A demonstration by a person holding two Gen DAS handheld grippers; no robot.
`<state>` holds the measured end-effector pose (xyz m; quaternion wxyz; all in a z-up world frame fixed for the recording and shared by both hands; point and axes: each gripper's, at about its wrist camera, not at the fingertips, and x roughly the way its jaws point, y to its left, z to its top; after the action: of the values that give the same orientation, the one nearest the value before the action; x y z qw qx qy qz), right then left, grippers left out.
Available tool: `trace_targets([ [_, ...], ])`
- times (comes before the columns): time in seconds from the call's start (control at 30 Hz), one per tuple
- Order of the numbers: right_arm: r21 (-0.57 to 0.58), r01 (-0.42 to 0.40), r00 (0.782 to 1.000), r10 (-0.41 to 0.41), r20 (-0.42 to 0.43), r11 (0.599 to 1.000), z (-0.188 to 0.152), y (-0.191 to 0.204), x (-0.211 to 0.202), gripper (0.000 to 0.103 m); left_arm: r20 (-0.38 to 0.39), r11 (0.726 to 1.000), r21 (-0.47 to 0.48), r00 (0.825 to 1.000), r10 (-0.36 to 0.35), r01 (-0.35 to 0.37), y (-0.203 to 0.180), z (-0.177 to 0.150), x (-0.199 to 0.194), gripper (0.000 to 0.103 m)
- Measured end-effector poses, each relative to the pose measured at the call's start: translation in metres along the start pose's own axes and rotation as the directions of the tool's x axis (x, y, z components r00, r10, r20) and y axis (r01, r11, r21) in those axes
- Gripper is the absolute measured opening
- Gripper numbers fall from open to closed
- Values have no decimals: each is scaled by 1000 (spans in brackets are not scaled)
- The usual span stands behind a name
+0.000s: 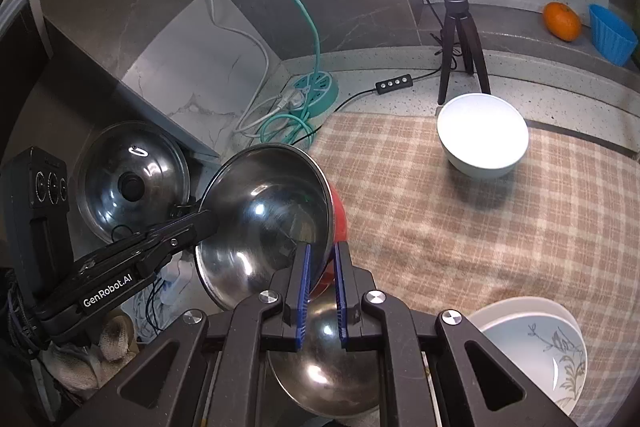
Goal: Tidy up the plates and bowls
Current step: 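Lift the red-exterior steel bowl and carry it over the large steel bowl, then lower the red-exterior bowl into the large steel bowl and open the left gripper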
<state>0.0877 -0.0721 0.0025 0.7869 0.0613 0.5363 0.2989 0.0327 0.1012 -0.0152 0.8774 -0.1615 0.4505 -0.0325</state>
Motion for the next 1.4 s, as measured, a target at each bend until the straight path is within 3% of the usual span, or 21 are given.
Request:
trace_targets([
  [0.7,47,38,996,-34,-79,998,-68,-24,7,11,-115,1000,-10,993,-22,21,-11,-61,21,7],
  [1.4,2,103,983,-102,-151,995,-89,-26,38,11,-208,1000,-5,978,16,-17,-2,-88,50,7],
])
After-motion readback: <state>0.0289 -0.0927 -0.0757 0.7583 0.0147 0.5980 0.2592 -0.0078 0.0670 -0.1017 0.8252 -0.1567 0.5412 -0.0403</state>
